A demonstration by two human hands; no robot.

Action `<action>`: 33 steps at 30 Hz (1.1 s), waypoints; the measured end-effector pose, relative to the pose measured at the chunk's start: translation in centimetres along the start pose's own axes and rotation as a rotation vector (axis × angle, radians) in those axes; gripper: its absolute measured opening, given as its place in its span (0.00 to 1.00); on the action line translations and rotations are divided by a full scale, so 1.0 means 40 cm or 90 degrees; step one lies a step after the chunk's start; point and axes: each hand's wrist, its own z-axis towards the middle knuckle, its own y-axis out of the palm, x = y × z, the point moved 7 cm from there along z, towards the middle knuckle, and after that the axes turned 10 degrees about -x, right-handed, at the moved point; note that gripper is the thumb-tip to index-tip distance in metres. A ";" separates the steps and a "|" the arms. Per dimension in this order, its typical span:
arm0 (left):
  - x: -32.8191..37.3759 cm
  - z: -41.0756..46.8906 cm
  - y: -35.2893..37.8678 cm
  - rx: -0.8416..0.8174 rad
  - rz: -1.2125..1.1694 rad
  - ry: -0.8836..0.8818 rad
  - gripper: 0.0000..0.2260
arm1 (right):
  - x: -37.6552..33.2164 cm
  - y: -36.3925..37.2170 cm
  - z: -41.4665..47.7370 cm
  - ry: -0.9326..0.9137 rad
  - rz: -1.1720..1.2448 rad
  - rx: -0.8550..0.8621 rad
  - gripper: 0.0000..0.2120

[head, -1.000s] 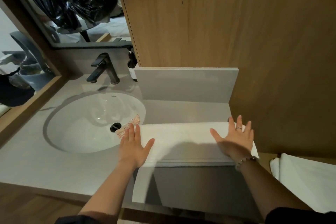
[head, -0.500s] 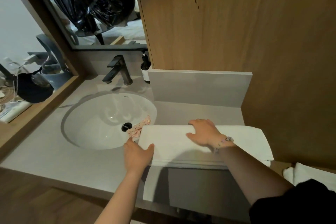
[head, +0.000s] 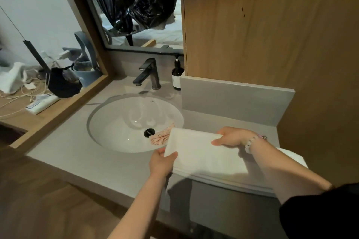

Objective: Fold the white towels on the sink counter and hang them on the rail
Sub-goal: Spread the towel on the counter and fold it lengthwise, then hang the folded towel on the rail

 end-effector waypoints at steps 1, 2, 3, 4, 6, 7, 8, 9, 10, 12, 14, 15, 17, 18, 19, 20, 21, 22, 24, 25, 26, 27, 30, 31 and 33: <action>0.010 0.001 0.000 0.006 -0.043 -0.001 0.14 | -0.006 -0.012 -0.006 -0.010 0.008 0.015 0.10; 0.025 0.002 0.001 0.010 -0.081 0.002 0.16 | -0.017 -0.023 -0.017 -0.027 0.017 0.031 0.08; 0.041 0.004 0.005 0.006 -0.119 0.006 0.19 | -0.031 -0.034 -0.029 -0.045 0.027 0.043 0.09; 0.055 0.014 0.011 -0.006 -0.153 0.018 0.24 | -0.037 -0.048 -0.034 -0.056 0.046 0.058 0.08; 0.076 0.026 0.030 -0.035 -0.211 0.023 0.30 | -0.057 -0.078 -0.058 -0.084 0.089 0.093 0.07; 0.088 0.024 0.043 -0.045 -0.226 0.014 0.29 | -0.070 -0.095 -0.078 -0.100 0.111 0.111 0.08; 0.098 0.023 0.058 -0.045 -0.229 0.002 0.27 | -0.083 -0.113 -0.101 -0.124 0.136 0.137 0.06; 0.106 0.019 0.077 -0.051 -0.221 -0.011 0.27 | -0.094 -0.131 -0.124 -0.141 0.152 0.162 0.05; 0.113 0.009 0.103 -0.074 -0.219 -0.027 0.29 | -0.103 -0.150 -0.148 -0.155 0.166 0.193 0.06; 0.145 -0.028 0.172 -0.191 -0.243 -0.048 0.29 | -0.114 -0.188 -0.192 -0.183 0.205 0.261 0.05; 0.189 -0.068 0.239 -0.319 -0.268 -0.033 0.21 | -0.127 -0.220 -0.236 -0.237 0.272 0.314 0.05; 0.211 -0.089 0.264 -0.354 -0.274 -0.014 0.17 | -0.131 -0.234 -0.253 -0.265 0.316 0.331 0.06; 0.265 -0.121 0.293 -0.379 -0.270 0.055 0.15 | -0.141 -0.254 -0.295 -0.308 0.388 0.367 0.06; 0.293 -0.131 0.298 -0.371 -0.264 0.103 0.16 | -0.141 -0.263 -0.314 -0.315 0.414 0.393 0.06; 0.322 -0.136 0.296 -0.348 -0.250 0.150 0.17 | -0.137 -0.271 -0.332 -0.316 0.438 0.426 0.07; 0.350 -0.143 0.291 -0.320 -0.232 0.194 0.17 | -0.132 -0.279 -0.350 -0.320 0.460 0.461 0.07; 0.376 -0.150 0.285 -0.290 -0.206 0.235 0.17 | -0.127 -0.285 -0.368 -0.329 0.485 0.491 0.08; 0.400 -0.162 0.278 -0.263 -0.183 0.270 0.16 | -0.123 -0.288 -0.384 -0.341 0.512 0.512 0.09; 0.441 -0.188 0.266 -0.219 -0.158 0.330 0.15 | -0.119 -0.284 -0.408 -0.363 0.553 0.532 0.10; 0.455 -0.199 0.263 -0.203 -0.153 0.355 0.14 | -0.117 -0.281 -0.419 -0.375 0.567 0.539 0.10; 0.468 -0.212 0.259 -0.188 -0.149 0.377 0.13 | -0.118 -0.277 -0.430 -0.389 0.580 0.545 0.09; 0.478 -0.225 0.255 -0.177 -0.150 0.393 0.12 | -0.119 -0.272 -0.442 -0.399 0.592 0.549 0.09; 0.500 -0.270 0.253 -0.184 -0.165 0.427 0.08 | -0.122 -0.256 -0.489 -0.409 0.599 0.580 0.09; 0.508 -0.287 0.257 -0.193 -0.168 0.436 0.07 | -0.121 -0.253 -0.514 -0.412 0.598 0.596 0.09; 0.516 -0.317 0.270 -0.212 -0.178 0.442 0.05 | -0.119 -0.248 -0.561 -0.419 0.593 0.622 0.08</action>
